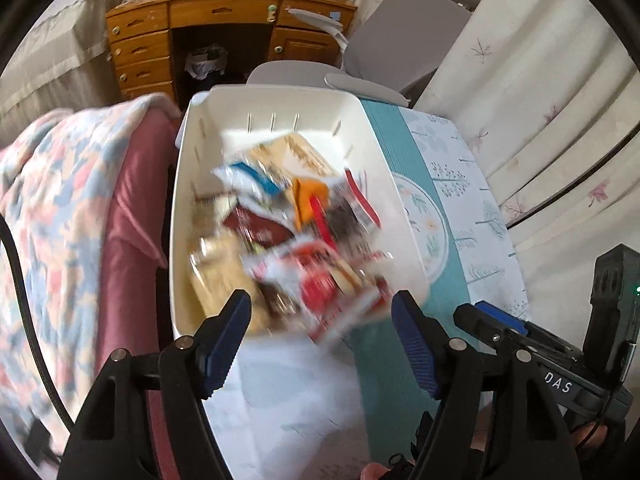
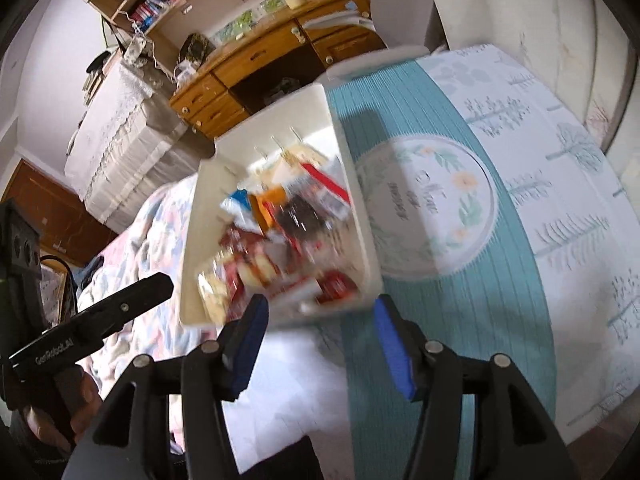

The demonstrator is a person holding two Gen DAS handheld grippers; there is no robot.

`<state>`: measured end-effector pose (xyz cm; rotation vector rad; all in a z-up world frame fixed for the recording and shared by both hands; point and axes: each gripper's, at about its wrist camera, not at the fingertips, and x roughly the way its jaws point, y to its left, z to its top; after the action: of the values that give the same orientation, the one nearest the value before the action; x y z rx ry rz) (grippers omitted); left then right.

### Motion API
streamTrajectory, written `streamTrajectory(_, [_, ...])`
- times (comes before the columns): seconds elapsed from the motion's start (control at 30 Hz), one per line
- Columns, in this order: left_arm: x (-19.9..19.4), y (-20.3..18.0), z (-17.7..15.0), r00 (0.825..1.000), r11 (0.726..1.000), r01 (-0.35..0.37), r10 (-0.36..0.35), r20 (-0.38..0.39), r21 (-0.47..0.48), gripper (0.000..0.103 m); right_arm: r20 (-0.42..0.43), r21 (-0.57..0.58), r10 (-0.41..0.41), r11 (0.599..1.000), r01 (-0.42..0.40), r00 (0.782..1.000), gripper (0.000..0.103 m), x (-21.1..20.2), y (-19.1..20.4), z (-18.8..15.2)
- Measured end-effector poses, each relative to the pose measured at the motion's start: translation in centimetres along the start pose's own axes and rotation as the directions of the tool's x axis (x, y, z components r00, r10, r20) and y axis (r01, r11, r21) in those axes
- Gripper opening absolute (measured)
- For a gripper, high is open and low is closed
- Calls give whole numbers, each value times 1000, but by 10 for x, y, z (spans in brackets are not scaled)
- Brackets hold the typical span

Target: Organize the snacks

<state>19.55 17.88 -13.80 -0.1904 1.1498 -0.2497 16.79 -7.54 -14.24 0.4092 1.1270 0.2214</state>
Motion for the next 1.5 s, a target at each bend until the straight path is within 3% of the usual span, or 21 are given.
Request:
streamTrajectory(0.17, [-9, -39, -40, 1000, 999, -14, 14, -2, -53, 72, -40, -45, -7, 999, 5, 999, 57, -29, -28, -23])
streamTrajectory(0.23, [-13, -61, -53, 1000, 999, -25, 25, 9, -44, 72, -42, -74, -14, 997, 10, 999, 67, -42, -39, -30])
streamTrajectory(0.27, [-15, -72, -60, 1000, 999, -25, 26, 18, -36, 72, -39, -93, -21, 996, 17, 999, 78, -50, -44, -33])
streamTrajectory(0.3, [-19, -87, -68, 999, 999, -23, 24, 31, -26, 75, -35, -108, -28, 994, 24, 999, 83, -57, -49, -35])
streamTrajectory(0.37, [-24, -105, -78, 998, 1000, -20, 21, 51, -16, 82, -26, -144, -42, 989, 38, 999, 83, -74, -60, -40])
streamTrajectory(0.57, [-49, -168, -103, 991, 999, -35, 32, 132, 23, 86, 7, -226, -71, 971, 71, 997, 93, -122, -83, -45])
streamTrajectory(0.8, [-75, -202, -107, 978, 995, -103, 102, 183, -7, 101, 34, -268, -57, 961, 64, 998, 96, -165, -93, -43])
streamTrajectory(0.9, [-87, -209, -107, 970, 991, -133, 135, 201, -19, 102, 46, -279, -57, 958, 67, 997, 96, -180, -90, -41])
streamTrajectory(1.17, [-117, -227, -108, 922, 962, -270, 269, 277, -34, 102, 103, -304, -60, 948, 89, 993, 96, -208, -81, -44])
streamTrajectory(1.37, [-130, -234, -119, 887, 945, -318, 324, 328, -73, 102, 178, -286, -75, 950, 124, 981, 97, -224, -85, -50])
streamTrajectory(1.5, [-133, -235, -124, 869, 931, -350, 364, 334, -103, 102, 190, -279, -75, 952, 127, 979, 103, -226, -89, -55])
